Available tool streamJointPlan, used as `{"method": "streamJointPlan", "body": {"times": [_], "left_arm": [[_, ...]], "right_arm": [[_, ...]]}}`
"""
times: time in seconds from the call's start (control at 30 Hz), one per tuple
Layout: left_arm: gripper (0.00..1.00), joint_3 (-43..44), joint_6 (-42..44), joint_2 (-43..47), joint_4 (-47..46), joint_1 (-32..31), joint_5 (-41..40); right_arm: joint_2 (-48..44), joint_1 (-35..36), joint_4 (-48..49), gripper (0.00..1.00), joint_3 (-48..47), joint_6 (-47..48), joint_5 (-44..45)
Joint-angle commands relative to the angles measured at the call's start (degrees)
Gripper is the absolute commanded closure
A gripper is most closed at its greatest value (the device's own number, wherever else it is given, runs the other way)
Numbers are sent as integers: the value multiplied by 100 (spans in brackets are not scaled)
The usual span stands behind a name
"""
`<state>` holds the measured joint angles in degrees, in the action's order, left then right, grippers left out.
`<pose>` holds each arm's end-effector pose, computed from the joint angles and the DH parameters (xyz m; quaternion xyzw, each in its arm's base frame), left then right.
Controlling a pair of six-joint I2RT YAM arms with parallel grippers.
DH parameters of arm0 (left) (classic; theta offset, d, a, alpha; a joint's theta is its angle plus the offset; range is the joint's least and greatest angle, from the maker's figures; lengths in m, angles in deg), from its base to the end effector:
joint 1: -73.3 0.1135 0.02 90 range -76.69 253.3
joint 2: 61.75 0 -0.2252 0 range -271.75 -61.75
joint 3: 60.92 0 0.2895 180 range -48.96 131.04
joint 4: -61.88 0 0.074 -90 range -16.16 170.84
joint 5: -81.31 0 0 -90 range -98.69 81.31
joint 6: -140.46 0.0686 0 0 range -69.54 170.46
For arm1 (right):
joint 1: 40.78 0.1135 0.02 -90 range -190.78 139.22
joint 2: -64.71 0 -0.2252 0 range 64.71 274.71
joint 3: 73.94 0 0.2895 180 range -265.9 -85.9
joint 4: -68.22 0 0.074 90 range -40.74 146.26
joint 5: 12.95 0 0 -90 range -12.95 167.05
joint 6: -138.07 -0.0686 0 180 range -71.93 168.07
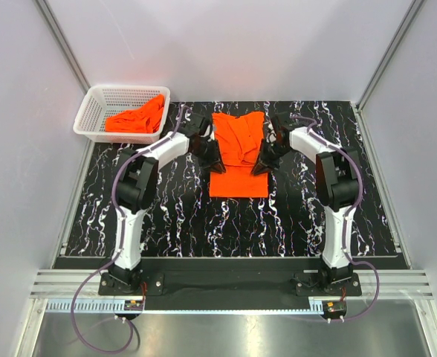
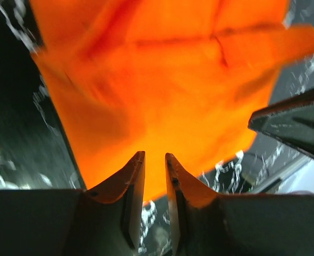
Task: Fold and stack the t-shirts
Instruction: Fold the tshirt
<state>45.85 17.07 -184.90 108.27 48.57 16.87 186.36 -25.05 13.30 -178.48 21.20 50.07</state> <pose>0.4264 -0.2290 0.0996 -0.0196 0.9490 -0.2994 0.0962 0.4310 0.1537 0.0915 0.0570 0.9595 0.2698 0.0578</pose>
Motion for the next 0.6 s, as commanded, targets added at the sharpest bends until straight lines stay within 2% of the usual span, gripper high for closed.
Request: {"method": "streamJointPlan", "body": {"times": [0.0, 0.17, 0.3, 0.43, 0.57], "left_arm": [[74, 495, -142, -305, -341, 83, 151], [74, 916, -177, -648, -376, 109, 98], [71, 1382, -352, -868, -402, 258, 19], [66, 2102, -519, -1228, -420, 416, -69], [64, 2464, -529, -1002, -394, 487, -191]], "right_arm": [[245, -96, 227, 78, -217, -116, 316], [596, -105, 235, 78, -656, -73, 360], [737, -148, 218, 78, -1191, 33, 764], [1159, -385, 25, 75, -2427, -28, 905], [1870, -562, -756, 73, -3993, -20, 747]]}}
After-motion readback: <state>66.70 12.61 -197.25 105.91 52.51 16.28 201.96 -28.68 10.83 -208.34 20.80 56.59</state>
